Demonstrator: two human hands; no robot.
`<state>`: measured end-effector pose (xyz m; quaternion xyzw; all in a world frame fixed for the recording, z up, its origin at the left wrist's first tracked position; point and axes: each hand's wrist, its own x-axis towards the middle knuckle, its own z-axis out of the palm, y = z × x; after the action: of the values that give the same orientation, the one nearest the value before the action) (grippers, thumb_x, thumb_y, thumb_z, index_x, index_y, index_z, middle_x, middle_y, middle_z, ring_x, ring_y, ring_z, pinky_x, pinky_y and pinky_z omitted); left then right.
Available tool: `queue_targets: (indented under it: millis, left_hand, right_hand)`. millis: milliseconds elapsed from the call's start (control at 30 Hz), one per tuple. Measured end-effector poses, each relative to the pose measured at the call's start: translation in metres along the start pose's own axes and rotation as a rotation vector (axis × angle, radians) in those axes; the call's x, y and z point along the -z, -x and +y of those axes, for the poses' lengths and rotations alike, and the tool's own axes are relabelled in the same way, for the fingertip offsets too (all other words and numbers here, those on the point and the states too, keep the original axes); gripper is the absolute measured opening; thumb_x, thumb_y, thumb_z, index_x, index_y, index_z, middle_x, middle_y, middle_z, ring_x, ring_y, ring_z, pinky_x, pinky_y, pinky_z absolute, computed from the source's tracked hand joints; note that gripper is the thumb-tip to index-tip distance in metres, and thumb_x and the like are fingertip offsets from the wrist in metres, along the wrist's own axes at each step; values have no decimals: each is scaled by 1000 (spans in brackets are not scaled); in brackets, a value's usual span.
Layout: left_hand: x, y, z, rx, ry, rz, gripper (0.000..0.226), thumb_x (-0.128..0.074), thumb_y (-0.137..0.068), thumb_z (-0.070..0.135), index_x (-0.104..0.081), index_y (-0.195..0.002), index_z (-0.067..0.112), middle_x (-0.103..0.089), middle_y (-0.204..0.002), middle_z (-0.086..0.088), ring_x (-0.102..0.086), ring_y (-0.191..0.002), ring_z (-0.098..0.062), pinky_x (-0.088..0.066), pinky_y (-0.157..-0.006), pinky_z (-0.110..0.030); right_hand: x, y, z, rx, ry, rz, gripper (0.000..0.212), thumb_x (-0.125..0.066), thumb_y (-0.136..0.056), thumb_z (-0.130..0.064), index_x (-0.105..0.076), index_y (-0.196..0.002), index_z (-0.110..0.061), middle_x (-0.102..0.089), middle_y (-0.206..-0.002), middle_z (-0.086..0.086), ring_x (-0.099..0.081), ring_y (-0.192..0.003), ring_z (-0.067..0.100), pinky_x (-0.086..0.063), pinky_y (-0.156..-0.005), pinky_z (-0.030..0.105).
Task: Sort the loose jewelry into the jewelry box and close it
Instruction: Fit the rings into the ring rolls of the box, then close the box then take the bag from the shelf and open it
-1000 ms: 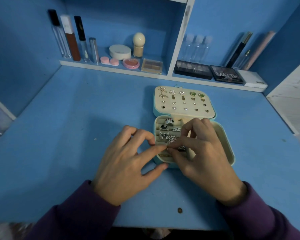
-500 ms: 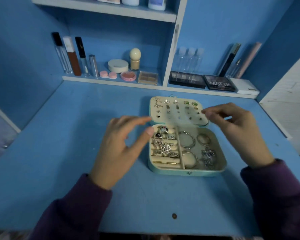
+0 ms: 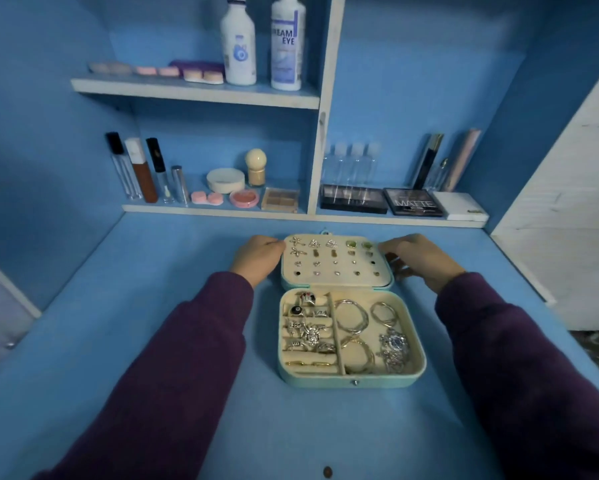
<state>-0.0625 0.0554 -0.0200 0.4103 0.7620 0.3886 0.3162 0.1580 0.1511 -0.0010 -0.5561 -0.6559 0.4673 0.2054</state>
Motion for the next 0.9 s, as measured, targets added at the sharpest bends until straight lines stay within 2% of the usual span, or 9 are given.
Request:
queue_targets:
  millis: [67,133,300,433,533,700,767,833,900]
  left_hand:
    - [1,1,2,-25,31,-16,19,-52,-95,18,-70,-90,18,-66,-107,-5,-57,-114,-26,-40,-99,-33]
    - [3,7,5,-66,122,-24,26,-53,-96,16,-67,-117,16,-66,-116,-1,-57,-114,-18,-42,-97,-29]
    - [6,24,13,-196,311,36,40,-54,-95,5,-54,-133,18,-64,-108,2,-57,-84,4,-43,-65,-3]
    - [13,38,17,-270,354,71,44,-59,-93,7,-52,-134,20,-66,-115,-3,-61,-101,-6,-46,-81,-10]
    - [20,47,16,-344,236,87,46,-61,-92,13,-52,-132,32,-67,-114,-1,-58,-111,-8,-41,-91,-19]
    - [28,72,4,-582,-5,43,53,-57,-94,15,-41,-128,52,-60,-116,13,-50,-114,-2,-40,-93,-19]
    - [29,85,-5,-688,-154,77,48,-54,-96,20,-41,-133,50,-54,-115,24,-44,-113,1,-34,-96,-11]
    - [31,97,-15,-808,-304,130,42,-48,-96,26,-43,-136,39,-54,-115,19,-41,-111,-4,-26,-97,-6]
    - [30,106,-24,-910,-445,159,40,-41,-95,27,-43,-136,31,-51,-119,14,-41,-111,-10,-24,-101,-9]
  right_hand:
    - [1,1,-1,22,-9,13,18,-53,-94,-14,-64,-98,0,-57,-77,10,-50,-61,18,-43,-54,25]
    - [2,4,-4,48,-71,41,12,-52,-93,-8,-62,-100,-4,-58,-79,8,-52,-63,17,-45,-58,26]
    - [10,17,-13,172,-200,115,9,-55,-90,-2,-58,-93,-10,-62,-80,6,-58,-68,17,-51,-67,30]
    - [19,30,-13,284,-201,139,21,-58,-89,-3,-59,-107,-12,-66,-89,9,-63,-78,19,-54,-75,35]
    - [25,46,-14,402,-162,118,36,-58,-87,1,-59,-118,-18,-64,-96,9,-63,-83,18,-56,-79,35]
    - [33,77,-5,620,34,103,43,-61,-85,4,-61,-110,-32,-66,-106,2,-64,-92,9,-54,-81,22]
    - [33,91,4,707,99,83,42,-59,-85,0,-60,-114,-30,-62,-108,0,-61,-99,7,-50,-81,15]
    - [31,102,15,796,208,80,42,-53,-81,-5,-60,-119,-23,-56,-106,-1,-58,-100,8,-46,-85,12]
    - [27,111,29,904,362,114,42,-52,-80,-5,-61,-119,-15,-52,-104,0,-55,-101,8,-42,-89,12]
